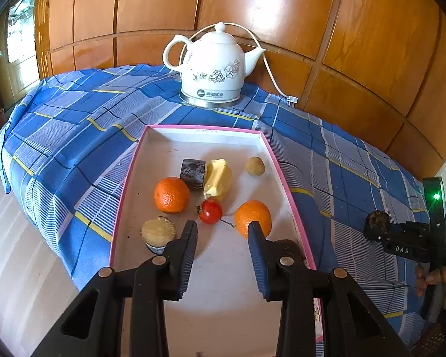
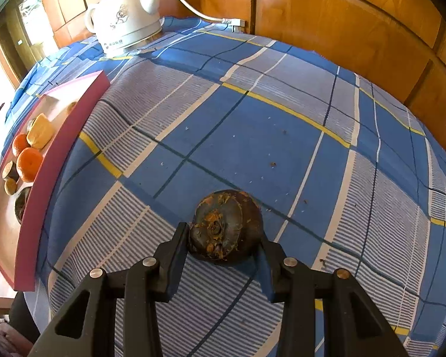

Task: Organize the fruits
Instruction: 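Carry the dark round fruit into the tray and open the right gripper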

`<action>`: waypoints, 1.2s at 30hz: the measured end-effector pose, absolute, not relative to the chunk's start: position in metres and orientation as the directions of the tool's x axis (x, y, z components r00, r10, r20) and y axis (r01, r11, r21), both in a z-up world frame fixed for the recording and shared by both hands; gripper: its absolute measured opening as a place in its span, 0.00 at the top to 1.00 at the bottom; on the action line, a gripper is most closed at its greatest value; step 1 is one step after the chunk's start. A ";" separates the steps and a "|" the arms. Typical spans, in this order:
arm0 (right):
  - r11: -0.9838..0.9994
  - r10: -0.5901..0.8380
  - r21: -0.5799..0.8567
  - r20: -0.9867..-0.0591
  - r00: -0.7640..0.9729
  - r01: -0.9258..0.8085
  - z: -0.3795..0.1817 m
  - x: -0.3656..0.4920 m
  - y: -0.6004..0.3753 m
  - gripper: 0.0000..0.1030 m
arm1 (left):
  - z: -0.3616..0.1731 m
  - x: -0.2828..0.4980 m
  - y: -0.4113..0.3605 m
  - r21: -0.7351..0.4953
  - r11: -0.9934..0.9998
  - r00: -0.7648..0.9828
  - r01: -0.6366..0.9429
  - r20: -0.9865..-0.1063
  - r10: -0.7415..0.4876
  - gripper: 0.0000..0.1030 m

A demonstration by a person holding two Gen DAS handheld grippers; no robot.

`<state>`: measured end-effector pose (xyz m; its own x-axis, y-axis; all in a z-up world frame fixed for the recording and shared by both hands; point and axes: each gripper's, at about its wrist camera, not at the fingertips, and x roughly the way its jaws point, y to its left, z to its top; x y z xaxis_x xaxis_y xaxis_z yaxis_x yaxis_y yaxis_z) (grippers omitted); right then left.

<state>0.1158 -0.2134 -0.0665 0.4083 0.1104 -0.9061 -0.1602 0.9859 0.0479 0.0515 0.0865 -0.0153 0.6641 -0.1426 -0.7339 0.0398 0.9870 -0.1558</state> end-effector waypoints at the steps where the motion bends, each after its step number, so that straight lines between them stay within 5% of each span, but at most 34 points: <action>1: 0.986 0.109 0.046 -0.906 0.409 -0.162 -0.067 0.115 -0.212 0.59 | -0.015 0.051 0.087 -0.156 0.987 0.664 0.038 -0.734 -0.142 0.63; 14: 0.970 0.188 0.098 -0.883 0.430 -0.222 -0.043 0.097 -0.191 0.59 | -0.016 0.048 0.102 -0.173 0.985 0.671 0.000 -0.730 -0.129 0.59; 36: 0.735 0.491 0.235 -0.831 0.261 -0.636 -0.018 0.084 -0.010 0.59 | -0.017 0.037 0.158 -0.199 0.971 0.690 -0.134 -0.722 -0.052 0.59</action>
<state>0.0838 -0.0100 -0.0175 0.2607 0.4908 -0.8313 -0.6360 0.7351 0.2346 0.0373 0.1581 -0.0175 0.6897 -0.0524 -0.7222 -0.1344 0.9708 -0.1987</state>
